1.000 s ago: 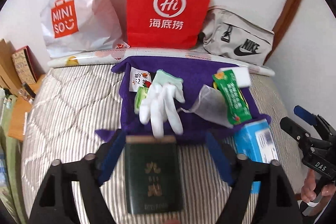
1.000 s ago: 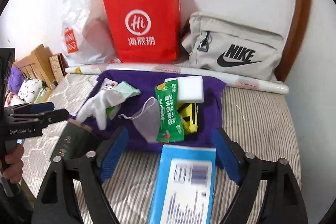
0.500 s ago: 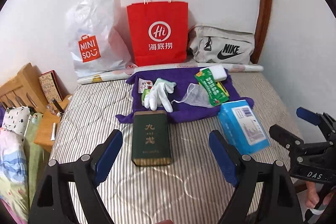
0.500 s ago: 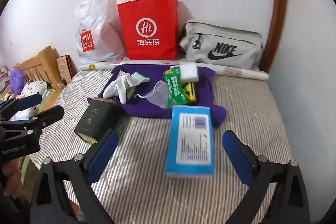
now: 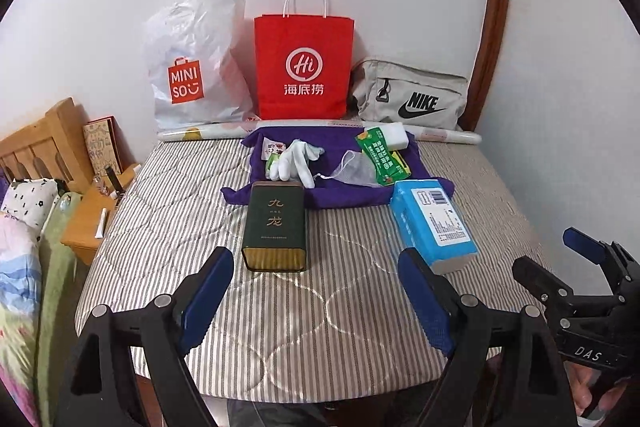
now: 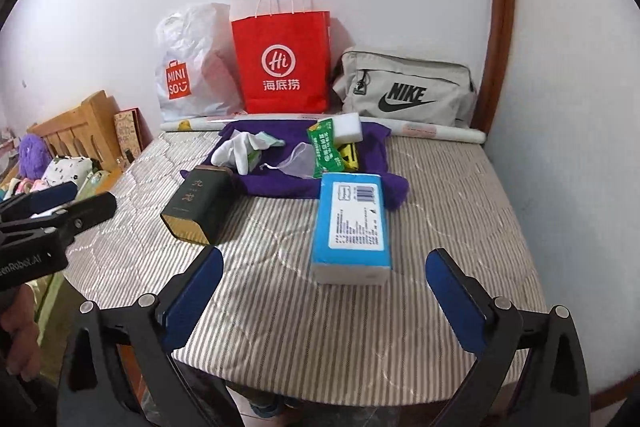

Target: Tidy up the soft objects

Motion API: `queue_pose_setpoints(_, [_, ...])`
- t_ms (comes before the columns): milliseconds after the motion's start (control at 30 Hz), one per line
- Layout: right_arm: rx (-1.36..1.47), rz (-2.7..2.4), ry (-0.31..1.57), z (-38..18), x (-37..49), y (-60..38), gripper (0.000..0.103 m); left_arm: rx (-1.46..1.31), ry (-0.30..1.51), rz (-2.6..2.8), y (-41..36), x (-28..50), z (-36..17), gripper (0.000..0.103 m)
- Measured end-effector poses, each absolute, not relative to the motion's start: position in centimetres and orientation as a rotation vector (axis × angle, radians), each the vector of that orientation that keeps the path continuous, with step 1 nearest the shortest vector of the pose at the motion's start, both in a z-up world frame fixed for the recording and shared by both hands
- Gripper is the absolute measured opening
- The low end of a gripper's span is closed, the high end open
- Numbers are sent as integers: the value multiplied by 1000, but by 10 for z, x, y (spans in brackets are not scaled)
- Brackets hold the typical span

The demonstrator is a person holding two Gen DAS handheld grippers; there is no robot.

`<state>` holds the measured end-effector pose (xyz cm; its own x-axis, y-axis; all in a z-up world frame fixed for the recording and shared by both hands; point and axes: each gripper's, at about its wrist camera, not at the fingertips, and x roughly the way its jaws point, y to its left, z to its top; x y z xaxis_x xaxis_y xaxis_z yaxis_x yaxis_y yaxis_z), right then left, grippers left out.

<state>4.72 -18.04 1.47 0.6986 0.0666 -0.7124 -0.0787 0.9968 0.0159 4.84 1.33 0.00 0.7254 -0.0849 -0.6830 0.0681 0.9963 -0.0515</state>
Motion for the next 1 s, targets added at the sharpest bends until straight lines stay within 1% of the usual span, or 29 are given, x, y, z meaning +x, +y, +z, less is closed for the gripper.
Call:
queue_pose_setpoints(300, [5, 84, 778, 19, 29, -181, 100, -12, 746, -82, 11, 36, 0, 83])
queue_pose_setpoints(1000, [14, 85, 790, 16, 26, -178, 100, -16, 749, -88, 9, 29, 0, 83])
